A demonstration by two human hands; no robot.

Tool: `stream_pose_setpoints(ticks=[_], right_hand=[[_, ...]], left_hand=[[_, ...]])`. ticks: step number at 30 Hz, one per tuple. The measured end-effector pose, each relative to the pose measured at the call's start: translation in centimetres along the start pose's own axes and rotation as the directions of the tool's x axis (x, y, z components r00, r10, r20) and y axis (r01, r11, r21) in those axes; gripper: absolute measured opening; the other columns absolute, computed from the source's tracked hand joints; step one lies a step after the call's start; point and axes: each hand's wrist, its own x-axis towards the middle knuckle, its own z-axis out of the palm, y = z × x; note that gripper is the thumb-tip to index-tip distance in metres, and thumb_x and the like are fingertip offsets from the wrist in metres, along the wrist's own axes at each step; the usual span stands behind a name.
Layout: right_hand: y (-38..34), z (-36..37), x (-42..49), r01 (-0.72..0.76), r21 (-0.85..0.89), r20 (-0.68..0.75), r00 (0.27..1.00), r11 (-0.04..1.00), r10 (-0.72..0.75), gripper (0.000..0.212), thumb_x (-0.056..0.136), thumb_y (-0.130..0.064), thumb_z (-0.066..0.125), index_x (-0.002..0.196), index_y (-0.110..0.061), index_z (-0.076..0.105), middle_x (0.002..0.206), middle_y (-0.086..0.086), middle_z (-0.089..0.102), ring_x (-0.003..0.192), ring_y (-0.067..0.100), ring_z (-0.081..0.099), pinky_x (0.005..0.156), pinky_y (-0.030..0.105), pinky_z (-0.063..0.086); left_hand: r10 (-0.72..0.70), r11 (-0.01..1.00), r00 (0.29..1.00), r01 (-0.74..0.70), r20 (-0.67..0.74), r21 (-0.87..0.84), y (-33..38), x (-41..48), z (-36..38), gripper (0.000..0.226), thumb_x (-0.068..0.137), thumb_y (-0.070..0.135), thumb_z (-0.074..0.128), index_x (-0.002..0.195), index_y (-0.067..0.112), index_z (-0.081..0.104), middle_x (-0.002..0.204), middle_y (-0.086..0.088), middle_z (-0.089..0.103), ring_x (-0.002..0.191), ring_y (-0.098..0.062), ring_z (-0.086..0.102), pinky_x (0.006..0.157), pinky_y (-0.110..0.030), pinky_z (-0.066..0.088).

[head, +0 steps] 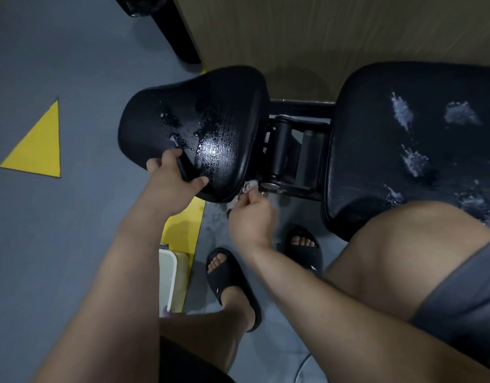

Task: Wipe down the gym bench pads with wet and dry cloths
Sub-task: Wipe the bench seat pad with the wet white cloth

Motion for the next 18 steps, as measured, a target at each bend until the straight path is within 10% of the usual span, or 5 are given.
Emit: stream_pose_setpoints(ticks=[6, 12, 18], right_hand=[[0.2, 0.8, 0.6, -0.238, 0.136, 0.086, 0.97, 0.962, 0.228, 0.035, 0.095, -0.008, 0.054, 0.061, -0.009, 0.045, 0.068, 0.007, 0.048, 0.071, 0.026, 0.042, 0.067, 0.027, 0.037], [0.3, 1.1, 0.7, -0.369, 0.317, 0.185, 0.927, 0.874, 0.325, 0.028, 0.097, -0.005, 0.05, 0.07, -0.013, 0.052, 0.069, 0.002, 0.05, 0.059, 0.019, 0.044, 0.052, 0.025, 0.032], [-0.5, 0.1, 2.5, 0.146, 0.274, -0.146, 0.983, 0.951, -0.108, 0.032, 0.102, -0.018, 0.057, 0.132, -0.016, 0.068, 0.099, 0.013, 0.062, 0.079, 0.011, 0.056, 0.071, 0.0, 0.035]], left_hand=[[-0.01, 1.0, 1.0, 0.01, 0.006, 0.017, 0.3, 0.2, 0.0, 0.079, 0.089, 0.032, 0.075, 0.152, 0.017, 0.029, 0.148, -0.013, 0.024, 0.124, -0.032, 0.049, 0.107, -0.029, 0.034], [-0.013, 1.0, 1.0, 0.013, 0.007, 0.01, 0.2, 0.1, 0.0, 0.078, 0.09, 0.032, 0.075, 0.152, 0.018, 0.029, 0.147, -0.012, 0.024, 0.122, -0.031, 0.05, 0.102, -0.024, 0.032], [-0.008, 1.0, 1.0, 0.008, 0.004, 0.011, 0.2, 0.2, 0.1, 0.078, 0.09, 0.032, 0.075, 0.152, 0.018, 0.03, 0.147, -0.013, 0.025, 0.12, -0.031, 0.051, 0.1, -0.023, 0.032]])
